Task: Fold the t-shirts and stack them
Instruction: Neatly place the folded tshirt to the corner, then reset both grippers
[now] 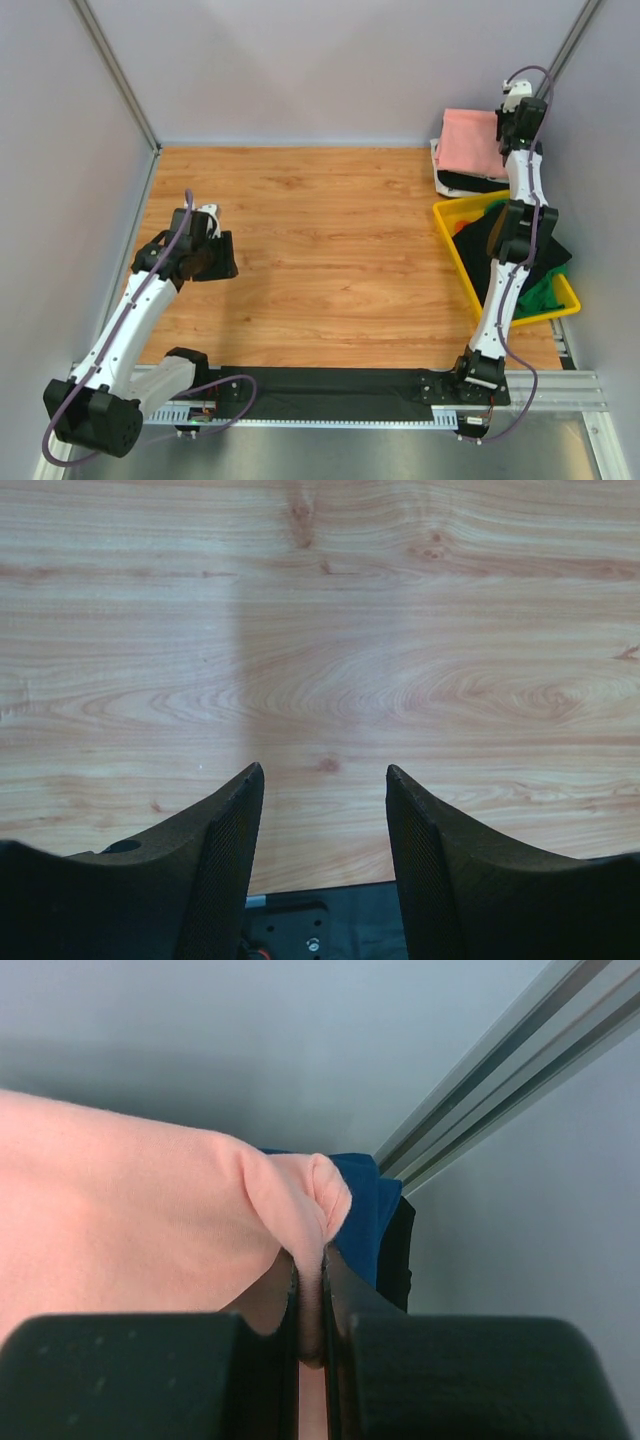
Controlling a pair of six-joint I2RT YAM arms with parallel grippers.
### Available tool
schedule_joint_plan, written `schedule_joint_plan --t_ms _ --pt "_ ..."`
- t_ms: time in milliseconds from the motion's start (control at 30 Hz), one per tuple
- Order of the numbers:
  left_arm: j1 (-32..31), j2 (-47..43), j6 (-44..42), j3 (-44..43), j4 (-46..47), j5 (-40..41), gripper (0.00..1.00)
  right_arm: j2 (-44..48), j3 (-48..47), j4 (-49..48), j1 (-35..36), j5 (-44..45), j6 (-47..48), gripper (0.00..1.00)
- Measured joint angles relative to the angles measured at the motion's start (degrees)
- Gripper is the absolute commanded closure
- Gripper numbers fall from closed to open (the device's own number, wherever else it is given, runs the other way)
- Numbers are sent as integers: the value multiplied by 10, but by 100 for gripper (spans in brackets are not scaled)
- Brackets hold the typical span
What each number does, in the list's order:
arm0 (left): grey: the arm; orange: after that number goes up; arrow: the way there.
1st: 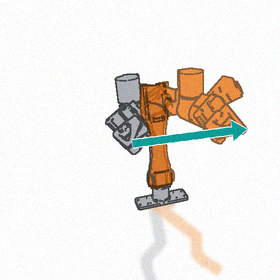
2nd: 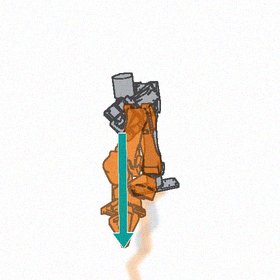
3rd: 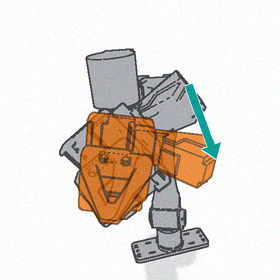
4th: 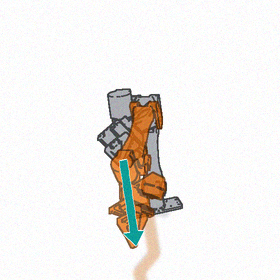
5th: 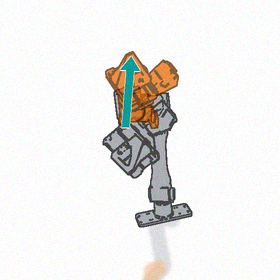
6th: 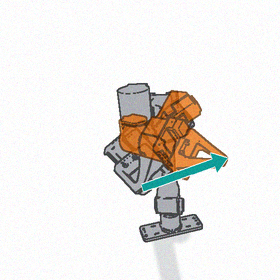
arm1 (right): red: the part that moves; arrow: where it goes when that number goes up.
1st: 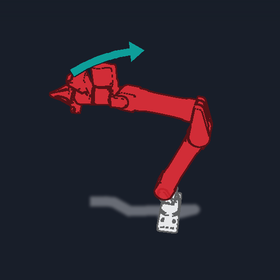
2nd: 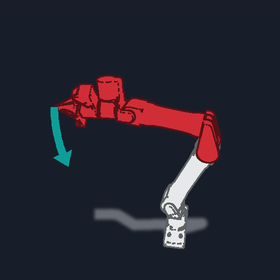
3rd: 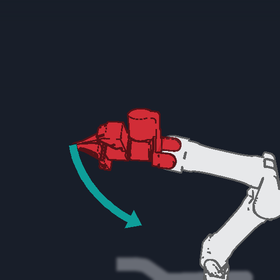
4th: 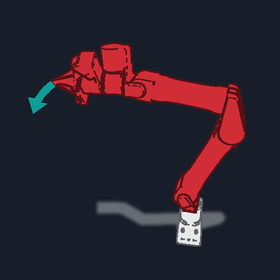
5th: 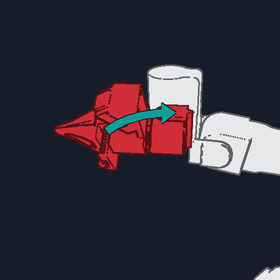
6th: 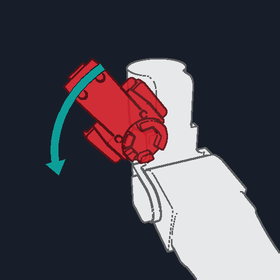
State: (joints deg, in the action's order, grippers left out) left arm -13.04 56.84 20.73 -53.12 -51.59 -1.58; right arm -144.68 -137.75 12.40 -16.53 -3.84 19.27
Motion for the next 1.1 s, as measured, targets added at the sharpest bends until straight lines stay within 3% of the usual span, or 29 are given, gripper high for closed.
schedule_joint_plan --t_ms 33,100,133,167,233,267,500,633,700,733,767,800,933,1100 --pt "0 1 0 0 0 0 41 -6 0 -4 0 4 -1 96" --pt "0 4 0 0 0 0 41 -20 -3 -16 0 11 -6 78" --pt "0 5 0 0 0 0 41 -25 -5 -23 0 16 -8 62" --pt "0 6 0 0 0 0 41 -31 -7 -27 0 25 -12 28" --pt "0 6 0 0 0 0 41 -37 -9 -36 0 46 -19 13" --pt "0 6 0 0 0 0 41 -38 -12 -39 0 56 -23 0" --pt "0 -3 0 0 0 0 40 -22 -54 -51 0 132 -61 0" --pt "0 -18 0 0 0 -5 37 75 2 -46 0 166 -121 0" --pt "0 -29 -1 0 0 -7 32 174 67 -26 0 162 -175 0" --pt "0 -36 -1 0 0 -7 26 219 95 -20 0 153 -198 0" --pt "0 -44 -3 0 0 -8 6 278 144 -15 2 141 -228 0" --pt "0 -54 -8 0 0 -7 0 340 191 -7 5 130 -255 0" --pt "1 -96 0 0 0 9 0 601 420 -13 73 125 -329 0" --pt "2 -113 1 0 0 18 0 820 671 -2 231 84 -414 0"
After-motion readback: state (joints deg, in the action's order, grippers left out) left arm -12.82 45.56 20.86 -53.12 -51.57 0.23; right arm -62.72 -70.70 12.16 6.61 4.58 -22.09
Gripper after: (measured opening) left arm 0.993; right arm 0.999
